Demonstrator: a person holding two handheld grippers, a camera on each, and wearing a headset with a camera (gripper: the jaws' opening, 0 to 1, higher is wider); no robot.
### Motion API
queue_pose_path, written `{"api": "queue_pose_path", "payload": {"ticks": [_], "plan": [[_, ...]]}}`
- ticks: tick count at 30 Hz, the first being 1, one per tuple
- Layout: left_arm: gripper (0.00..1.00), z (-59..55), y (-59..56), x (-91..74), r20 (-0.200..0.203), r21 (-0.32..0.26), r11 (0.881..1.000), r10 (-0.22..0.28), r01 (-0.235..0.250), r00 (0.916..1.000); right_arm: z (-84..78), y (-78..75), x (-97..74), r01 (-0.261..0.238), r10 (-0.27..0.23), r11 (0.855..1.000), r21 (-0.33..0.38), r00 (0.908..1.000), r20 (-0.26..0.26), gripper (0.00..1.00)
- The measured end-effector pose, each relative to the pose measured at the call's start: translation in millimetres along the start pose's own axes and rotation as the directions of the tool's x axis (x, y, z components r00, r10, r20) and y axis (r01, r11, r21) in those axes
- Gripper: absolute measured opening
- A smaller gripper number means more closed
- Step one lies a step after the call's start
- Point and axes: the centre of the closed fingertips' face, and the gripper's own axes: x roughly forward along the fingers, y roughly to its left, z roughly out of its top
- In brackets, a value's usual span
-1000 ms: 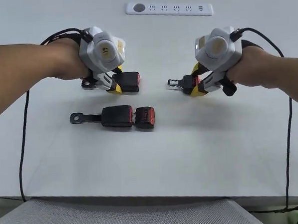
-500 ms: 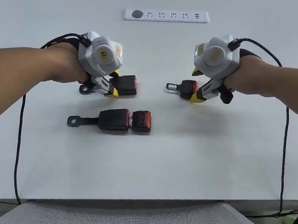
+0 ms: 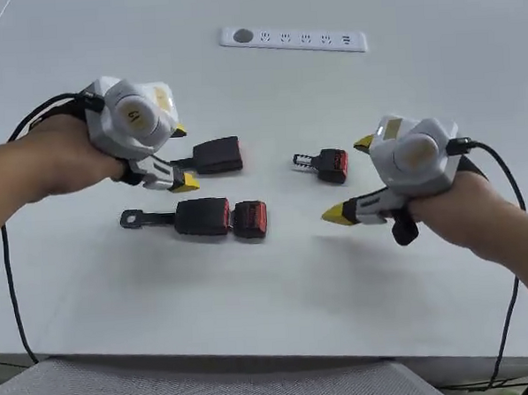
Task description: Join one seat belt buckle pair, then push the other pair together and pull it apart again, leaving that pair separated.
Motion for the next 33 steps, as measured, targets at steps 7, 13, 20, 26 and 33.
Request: {"api": "queue_pose_path", "payload": {"ticks": [7, 13, 20, 26, 33], "plan": [[0.72, -22.7, -22.1, -35.0, 0.026, -0.049, 0.998, 0.043, -0.042, 0.9987, -4.6, 26.0, -15.1, -0.003, 0.002, 0.998, 0.056, 0.9996, 0.029, 0.86], [0.82, -42.7, -23.0, -64.7, 0.007, -0.141, 0.986, 0.087, -0.085, 0.9962, -10.2, 32.3, -28.9, 0.001, -0.004, 0.997, 0.078, 0.9989, 0.047, 0.94], [0.89, -66.5, -36.3, -77.7, 0.032, -0.273, 0.954, 0.135, -0.122, 0.9903, -8.2, 46.3, -31.3, 0.008, -0.018, 0.992, 0.127, 0.9967, 0.079, 1.0], [0.98, -74.4, -43.2, -88.0, 0.034, -0.342, 0.928, 0.168, -0.147, 0.9851, -8.0, 39.9, -40.9, 0.044, -0.062, 0.984, 0.174, 0.9932, 0.099, 1.0], [1.0, -81.8, -46.4, -103.1, 0.025, -0.388, 0.903, 0.211, -0.185, 0.9772, -3.8, 36.1, -52.1, 0.062, -0.089, 0.976, 0.209, 0.988, 0.126, 1.0]]}}
